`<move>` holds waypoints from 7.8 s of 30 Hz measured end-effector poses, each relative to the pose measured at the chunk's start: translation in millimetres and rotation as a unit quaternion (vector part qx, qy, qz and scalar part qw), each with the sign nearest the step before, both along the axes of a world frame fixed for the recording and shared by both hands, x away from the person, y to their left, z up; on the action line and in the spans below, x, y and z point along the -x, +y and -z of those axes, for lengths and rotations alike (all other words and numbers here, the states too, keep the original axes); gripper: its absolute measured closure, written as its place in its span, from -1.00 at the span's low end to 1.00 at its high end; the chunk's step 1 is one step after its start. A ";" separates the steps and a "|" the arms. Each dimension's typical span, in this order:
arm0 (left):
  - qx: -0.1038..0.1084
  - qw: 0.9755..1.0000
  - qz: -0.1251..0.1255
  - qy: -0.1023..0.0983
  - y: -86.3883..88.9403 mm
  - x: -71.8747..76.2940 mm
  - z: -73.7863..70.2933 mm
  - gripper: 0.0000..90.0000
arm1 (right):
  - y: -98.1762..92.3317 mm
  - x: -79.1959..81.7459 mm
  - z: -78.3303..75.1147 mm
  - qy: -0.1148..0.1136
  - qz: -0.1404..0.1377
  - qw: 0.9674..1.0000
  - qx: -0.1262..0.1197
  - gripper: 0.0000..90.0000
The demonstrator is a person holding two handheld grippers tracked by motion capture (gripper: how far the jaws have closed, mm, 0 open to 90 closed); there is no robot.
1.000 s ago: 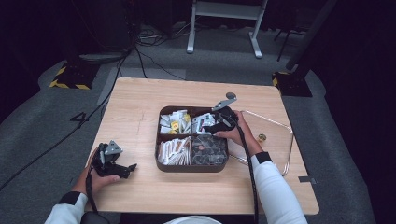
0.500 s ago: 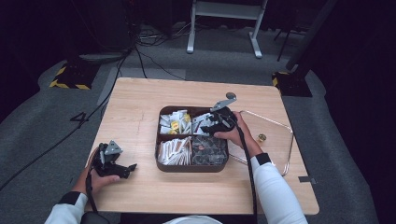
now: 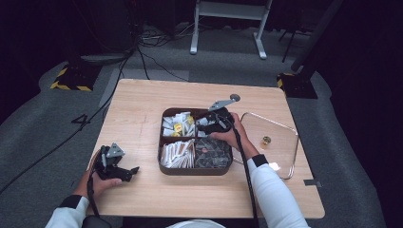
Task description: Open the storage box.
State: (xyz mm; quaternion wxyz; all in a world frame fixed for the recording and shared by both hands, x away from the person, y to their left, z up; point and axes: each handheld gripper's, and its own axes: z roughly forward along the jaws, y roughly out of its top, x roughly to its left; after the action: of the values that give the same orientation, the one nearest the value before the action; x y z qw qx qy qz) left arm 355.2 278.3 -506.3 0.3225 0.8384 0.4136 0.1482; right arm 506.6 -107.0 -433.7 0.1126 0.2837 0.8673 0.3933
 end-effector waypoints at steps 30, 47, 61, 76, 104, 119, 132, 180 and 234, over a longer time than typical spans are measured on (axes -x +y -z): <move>-0.001 1.000 -0.001 0.000 -0.1 0.2 -0.1 -0.99 | -22.5 9.4 -1.1 0.019 0.044 0.998 0.041 -0.02; -0.001 1.000 -0.001 0.000 -0.1 0.2 -0.1 -0.99 | 13.6 -9.5 10.2 0.012 0.029 0.999 0.042 0.29; -0.001 1.000 -0.001 0.000 -0.1 0.1 -0.1 -0.99 | 11.3 -3.6 5.9 0.003 0.013 0.999 0.039 0.96; -0.001 1.000 -0.001 0.000 -0.1 0.3 -0.1 -0.99 | -16.8 15.1 -11.2 -0.023 -0.001 1.000 -0.013 0.97; -0.001 1.000 0.002 0.000 0.9 0.4 -0.1 -0.99 | -69.9 53.9 -39.9 -0.072 -0.022 0.995 -0.070 0.98; -0.001 1.000 0.002 0.000 0.9 0.3 -0.1 -0.99 | -76.3 80.7 -52.2 -0.085 -0.052 0.992 -0.079 0.98; -0.001 1.000 0.003 0.000 1.1 0.2 -0.1 -0.99 | -74.9 102.6 -53.3 -0.087 -0.082 0.990 -0.075 0.98; -0.001 1.000 0.004 0.000 1.1 0.0 0.0 -0.99 | -38.4 178.4 -20.4 -0.043 -0.217 0.975 -0.023 0.97; -0.001 1.000 0.003 -0.001 1.1 0.2 -0.1 -0.99 | -24.5 180.5 6.6 -0.006 -0.202 0.978 0.050 0.01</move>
State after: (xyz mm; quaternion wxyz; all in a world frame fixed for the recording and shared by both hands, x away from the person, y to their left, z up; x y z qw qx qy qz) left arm 355.0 279.4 -506.2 0.3222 0.8398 0.4111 0.1482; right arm 326.1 -131.5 -440.4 0.0500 0.0946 0.9245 0.3658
